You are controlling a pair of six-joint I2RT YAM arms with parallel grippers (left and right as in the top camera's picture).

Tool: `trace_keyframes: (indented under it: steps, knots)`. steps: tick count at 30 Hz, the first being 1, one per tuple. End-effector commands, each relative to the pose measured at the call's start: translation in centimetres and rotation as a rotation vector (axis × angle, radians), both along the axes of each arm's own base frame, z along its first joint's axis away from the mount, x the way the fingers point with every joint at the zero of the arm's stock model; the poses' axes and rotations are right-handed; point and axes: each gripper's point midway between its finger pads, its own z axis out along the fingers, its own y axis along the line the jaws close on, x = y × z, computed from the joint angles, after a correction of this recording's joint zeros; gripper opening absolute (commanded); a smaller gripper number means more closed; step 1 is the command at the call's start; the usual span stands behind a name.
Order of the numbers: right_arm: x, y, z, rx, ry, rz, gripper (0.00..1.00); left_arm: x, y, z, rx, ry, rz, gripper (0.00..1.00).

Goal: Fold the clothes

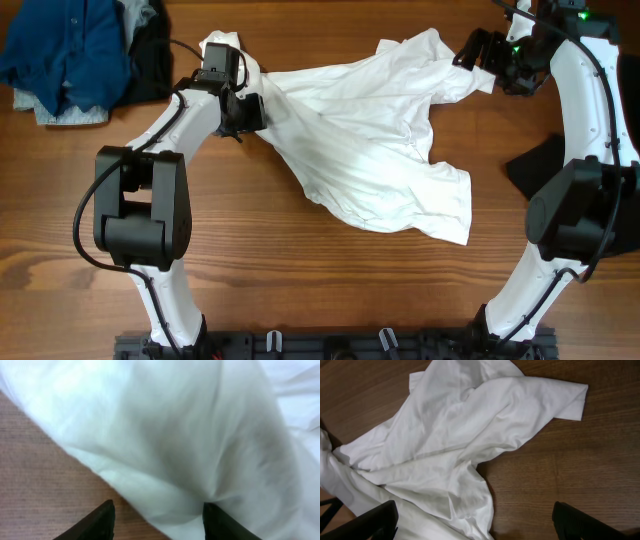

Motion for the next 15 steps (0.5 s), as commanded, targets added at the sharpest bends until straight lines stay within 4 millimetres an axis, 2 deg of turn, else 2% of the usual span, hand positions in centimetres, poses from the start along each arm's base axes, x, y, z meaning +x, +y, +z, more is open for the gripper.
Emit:
trace_keyframes:
  steps: [1, 6, 9, 12, 15]
  knots:
    - [0.2, 0.1, 0.2, -0.014, -0.008, 0.013, 1.00, 0.8, -0.6, 0.4, -0.020, -0.038, -0.013, 0.56]
    - [0.1, 0.2, 0.2, -0.014, -0.005, 0.015, 0.99, 1.8, -0.9, 0.0, -0.030, -0.071, -0.017, 0.57]
    - [0.0, 0.2, 0.2, -0.014, 0.000, 0.015, 0.99, 1.1, -1.3, -1.0, -0.051, -0.030, -0.028, 0.56]
    - [-0.1, 0.0, 0.1, -0.021, 0.005, 0.013, 0.99, -0.2, -1.1, -2.3, -0.039, 0.037, -0.027, 0.56]
    - [-0.1, 0.0, 0.1, -0.021, 0.003, 0.013, 1.00, -0.6, -0.4, -2.7, -0.015, 0.058, -0.012, 0.55]
